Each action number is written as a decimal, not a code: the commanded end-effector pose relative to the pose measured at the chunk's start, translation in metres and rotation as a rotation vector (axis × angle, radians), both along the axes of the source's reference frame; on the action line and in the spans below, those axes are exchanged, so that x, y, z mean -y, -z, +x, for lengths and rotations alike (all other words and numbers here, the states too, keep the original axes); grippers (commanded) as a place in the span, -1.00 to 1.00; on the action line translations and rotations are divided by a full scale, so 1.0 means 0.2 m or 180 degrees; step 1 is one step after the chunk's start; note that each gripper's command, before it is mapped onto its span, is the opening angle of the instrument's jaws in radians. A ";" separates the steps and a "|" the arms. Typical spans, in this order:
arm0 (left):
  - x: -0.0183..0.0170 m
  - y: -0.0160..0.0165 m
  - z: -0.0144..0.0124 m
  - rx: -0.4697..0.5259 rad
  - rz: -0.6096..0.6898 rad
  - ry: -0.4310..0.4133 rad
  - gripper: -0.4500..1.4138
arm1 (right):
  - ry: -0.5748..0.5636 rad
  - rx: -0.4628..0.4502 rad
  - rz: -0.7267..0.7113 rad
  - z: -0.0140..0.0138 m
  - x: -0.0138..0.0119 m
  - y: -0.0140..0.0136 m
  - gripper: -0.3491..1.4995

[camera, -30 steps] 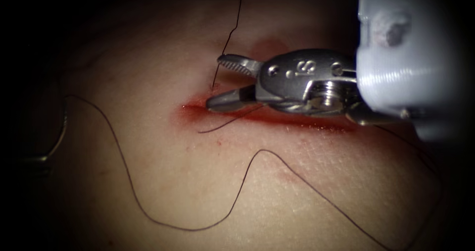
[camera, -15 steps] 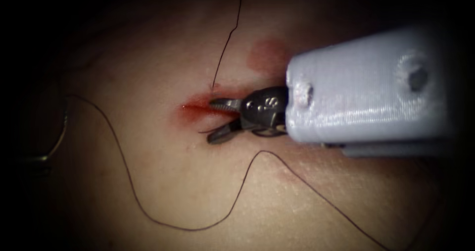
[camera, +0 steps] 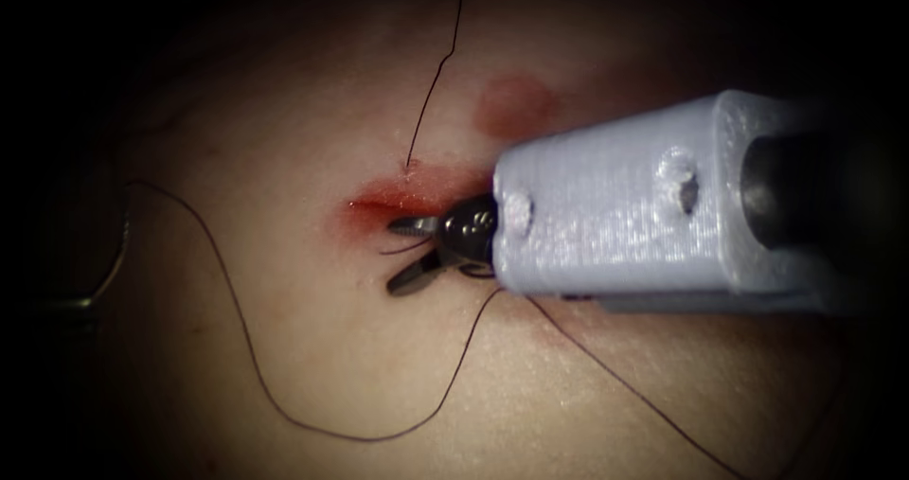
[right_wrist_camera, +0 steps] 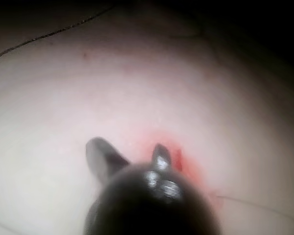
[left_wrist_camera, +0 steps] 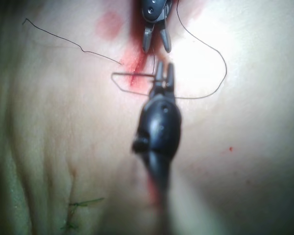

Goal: Wound Closure
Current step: Use the right gripper to pull the suture through.

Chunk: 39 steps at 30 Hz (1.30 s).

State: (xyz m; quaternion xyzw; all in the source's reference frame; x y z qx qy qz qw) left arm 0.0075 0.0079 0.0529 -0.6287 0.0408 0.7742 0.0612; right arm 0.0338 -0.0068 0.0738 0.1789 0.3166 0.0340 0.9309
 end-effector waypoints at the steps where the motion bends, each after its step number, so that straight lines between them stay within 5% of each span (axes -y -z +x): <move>1: 0.001 -0.004 -0.002 0.0005 0.0004 -0.0002 -0.89 | -0.0005 0.0073 -0.0017 0.004 0.000 -0.008 0.80; 10: 0.001 -0.004 -0.002 0.0006 0.0004 -0.0003 -0.89 | 0.0308 0.0438 0.0025 0.003 0.004 -0.029 0.80; 19: 0.001 -0.004 -0.002 0.0006 0.0003 -0.0003 -0.89 | 0.0270 0.0514 -0.0057 0.006 -0.002 -0.036 0.67; 21: 0.001 -0.004 -0.002 0.0005 0.0003 -0.0002 -0.89 | 0.0295 0.0559 -0.0039 0.006 -0.003 -0.038 0.31; 22: 0.001 -0.004 -0.002 0.0005 0.0003 -0.0002 -0.89 | 0.0312 0.0550 -0.0004 0.006 -0.003 -0.038 -0.15; 23: 0.001 -0.004 -0.002 0.0005 0.0003 -0.0002 -0.89 | 0.0339 0.0559 0.0034 0.006 -0.003 -0.038 -0.90; 24: 0.001 -0.004 -0.002 0.0005 0.0003 -0.0002 -0.89 | 0.0345 0.0565 0.0040 0.006 -0.003 -0.038 -1.00; 31: 0.001 -0.004 -0.002 0.0006 0.0003 -0.0004 -0.89 | 0.0399 0.0597 0.0005 -0.005 0.000 -0.025 -1.00; 39: 0.001 -0.004 -0.002 0.0006 0.0003 -0.0004 -0.89 | 0.0377 0.0483 -0.0134 -0.028 0.017 0.007 -1.00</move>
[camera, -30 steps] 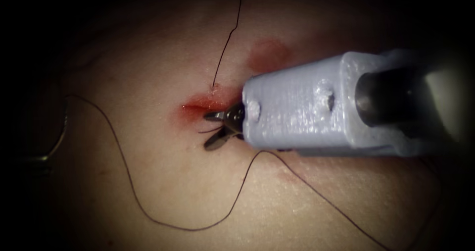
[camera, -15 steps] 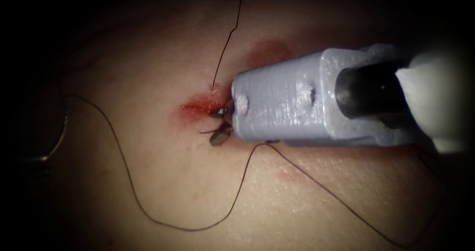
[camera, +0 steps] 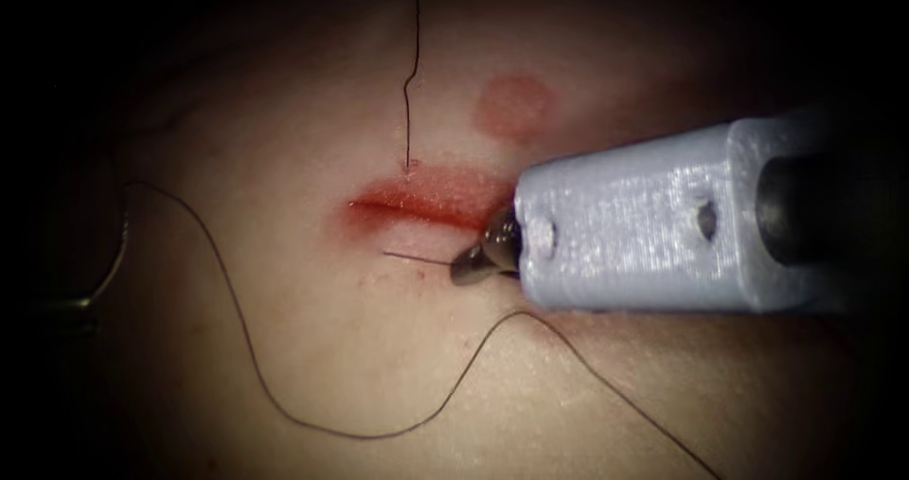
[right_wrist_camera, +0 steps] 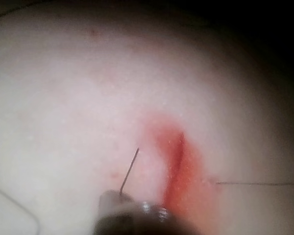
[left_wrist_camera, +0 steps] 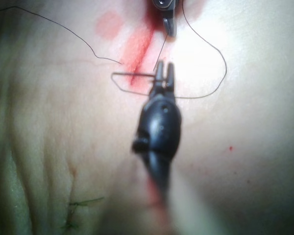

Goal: Wound Closure
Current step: Use the right gripper to pull the suture through, then use the right gripper to pull up on the short suture end.

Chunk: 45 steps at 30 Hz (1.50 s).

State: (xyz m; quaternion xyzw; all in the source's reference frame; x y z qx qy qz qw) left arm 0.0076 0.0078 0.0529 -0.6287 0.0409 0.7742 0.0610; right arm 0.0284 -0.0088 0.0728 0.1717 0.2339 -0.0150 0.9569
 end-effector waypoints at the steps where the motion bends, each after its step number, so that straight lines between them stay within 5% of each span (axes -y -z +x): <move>1: 0.001 -0.004 -0.003 0.0006 0.0004 -0.0003 -0.89 | 0.0000 -0.0013 0.0001 -0.004 0.010 0.006 -1.00; 17: 0.001 -0.004 -0.003 0.0005 0.0003 -0.0002 -0.89 | -0.0255 0.0001 -0.0062 -0.065 0.084 0.100 -1.00; 23: 0.001 -0.004 -0.003 0.0005 0.0003 -0.0002 -0.89 | -0.0318 0.0063 -0.0061 -0.083 0.105 0.124 -1.00; 29: 0.001 -0.004 -0.003 0.0004 0.0002 0.0000 -0.89 | -0.0384 0.0233 -0.0059 -0.107 0.119 0.149 -1.00; 35: 0.001 -0.004 -0.004 0.0014 0.0002 -0.0007 -0.89 | -0.0492 0.0284 -0.0094 -0.108 0.113 0.147 -1.00; 36: 0.002 -0.004 -0.005 0.0013 0.0001 -0.0006 -0.89 | -0.0525 0.0306 -0.0134 -0.107 0.111 0.146 -0.82; 39: 0.002 -0.004 -0.004 0.0013 -0.0001 -0.0005 -0.89 | -0.0815 0.0416 -0.0513 -0.102 0.102 0.141 0.84; 40: 0.002 -0.004 -0.004 0.0014 -0.0001 -0.0006 -0.89 | -0.0947 0.0419 -0.0627 -0.100 0.099 0.139 0.97; 45: 0.002 -0.004 -0.004 0.0017 -0.0001 -0.0010 -0.89 | -0.1201 0.0275 -0.0596 -0.098 0.086 0.140 0.97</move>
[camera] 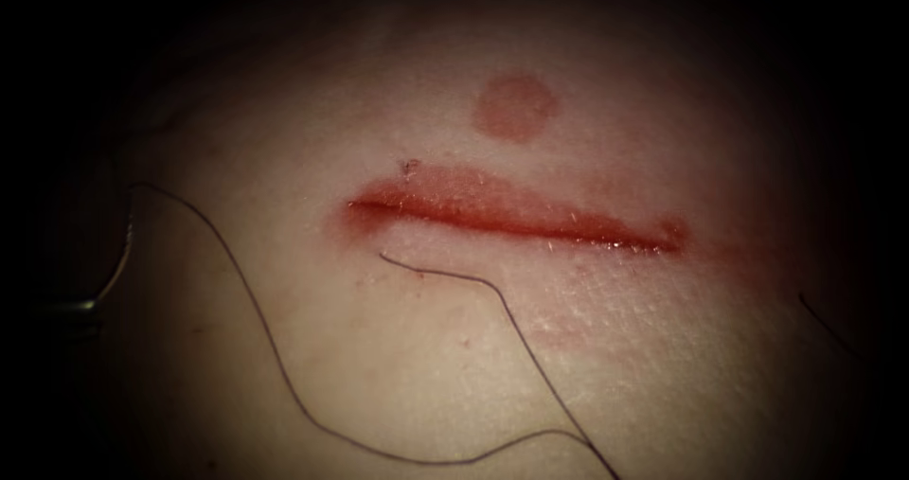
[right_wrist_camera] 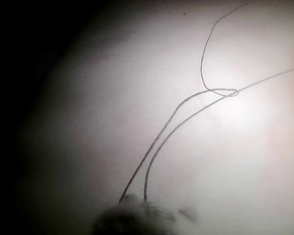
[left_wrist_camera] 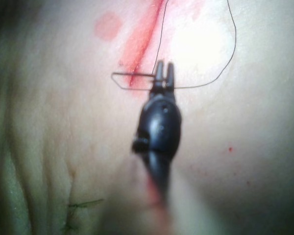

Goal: Wound Closure
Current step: Use the right gripper to pull up on the short suture end.

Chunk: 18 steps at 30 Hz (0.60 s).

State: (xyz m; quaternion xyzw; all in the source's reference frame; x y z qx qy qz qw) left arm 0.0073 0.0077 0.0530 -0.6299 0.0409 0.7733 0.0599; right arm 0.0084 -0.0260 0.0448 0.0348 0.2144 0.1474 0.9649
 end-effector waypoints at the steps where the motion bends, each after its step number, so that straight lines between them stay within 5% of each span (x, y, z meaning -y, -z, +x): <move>1: 0.001 -0.004 -0.003 0.0007 0.0005 -0.0004 -0.89 | -0.0101 -0.0038 -0.0006 0.002 -0.003 0.001 0.97; 6: 0.001 -0.003 -0.003 0.0006 0.0005 -0.0002 -0.89 | -0.0188 -0.0209 0.0064 0.000 -0.012 0.011 0.99; 9: 0.001 -0.004 -0.003 0.0007 0.0005 -0.0003 -0.89 | -0.0415 -0.0635 0.0053 -0.001 -0.024 0.018 0.99; 10: 0.001 -0.004 -0.003 0.0008 0.0005 -0.0004 -0.89 | -0.0719 -0.0977 0.0100 -0.001 -0.034 0.023 0.99; 18: 0.001 -0.004 -0.003 0.0012 0.0004 -0.0007 -0.89 | -0.1481 -0.1840 0.0446 0.000 -0.057 0.046 0.99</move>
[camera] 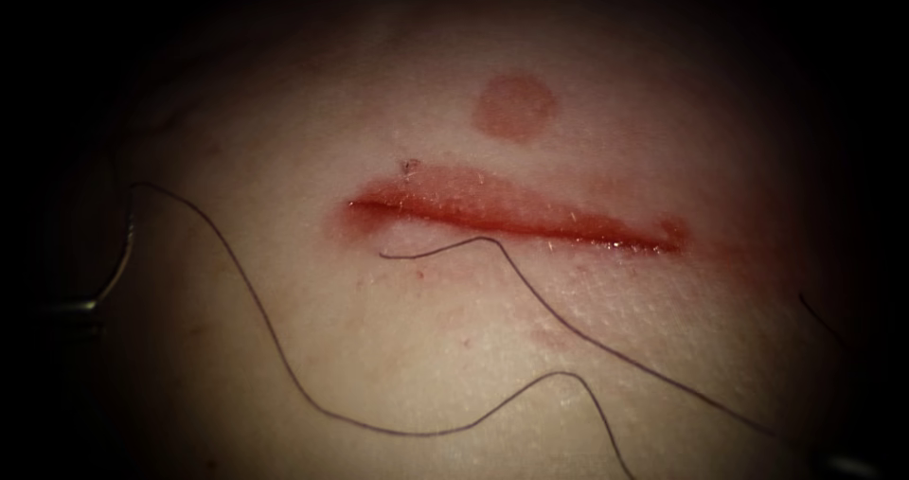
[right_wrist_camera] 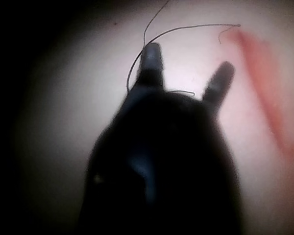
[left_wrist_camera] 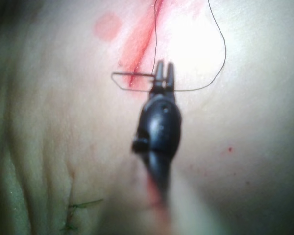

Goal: Wound Closure
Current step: Use the right gripper to pull up on the short suture end.

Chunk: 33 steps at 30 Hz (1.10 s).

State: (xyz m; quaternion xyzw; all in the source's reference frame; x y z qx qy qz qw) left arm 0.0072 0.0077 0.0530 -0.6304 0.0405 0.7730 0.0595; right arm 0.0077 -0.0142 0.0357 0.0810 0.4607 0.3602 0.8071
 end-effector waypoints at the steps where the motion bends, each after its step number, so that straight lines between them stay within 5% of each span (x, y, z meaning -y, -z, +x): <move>1: 0.001 -0.004 -0.003 0.0008 0.0003 -0.0004 -0.89 | -0.0033 -0.0219 0.0059 0.005 -0.001 0.004 0.99; 5: 0.002 -0.004 -0.003 0.0012 -0.0001 -0.0006 -0.89 | -0.0327 -0.0992 0.0147 0.007 -0.013 0.021 0.99; 11: 0.001 -0.005 -0.004 0.0013 -0.0001 -0.0005 -0.89 | -0.0646 -0.1599 0.0136 0.017 -0.029 0.036 0.97; 13: 0.002 -0.005 -0.006 0.0014 0.0001 -0.0016 -0.89 | -0.0444 -0.1192 -0.0109 0.034 -0.040 0.033 0.97; 17: 0.003 -0.004 -0.008 0.0021 0.0000 -0.0030 -0.89 | -0.0146 -0.0824 -0.0264 0.060 -0.053 0.019 0.97; 22: 0.005 -0.006 -0.012 0.0036 0.0011 -0.0065 -0.89 | 0.0406 -0.0281 -0.0486 0.098 -0.074 -0.020 0.79; 27: 0.006 -0.007 -0.013 0.0037 0.0008 -0.0076 -0.89 | 0.0658 -0.0030 -0.0512 0.115 -0.094 -0.063 0.71; 33: 0.006 -0.007 -0.013 0.0041 0.0026 -0.0074 -0.89 | 0.0804 0.0126 -0.0504 0.116 -0.100 -0.096 0.66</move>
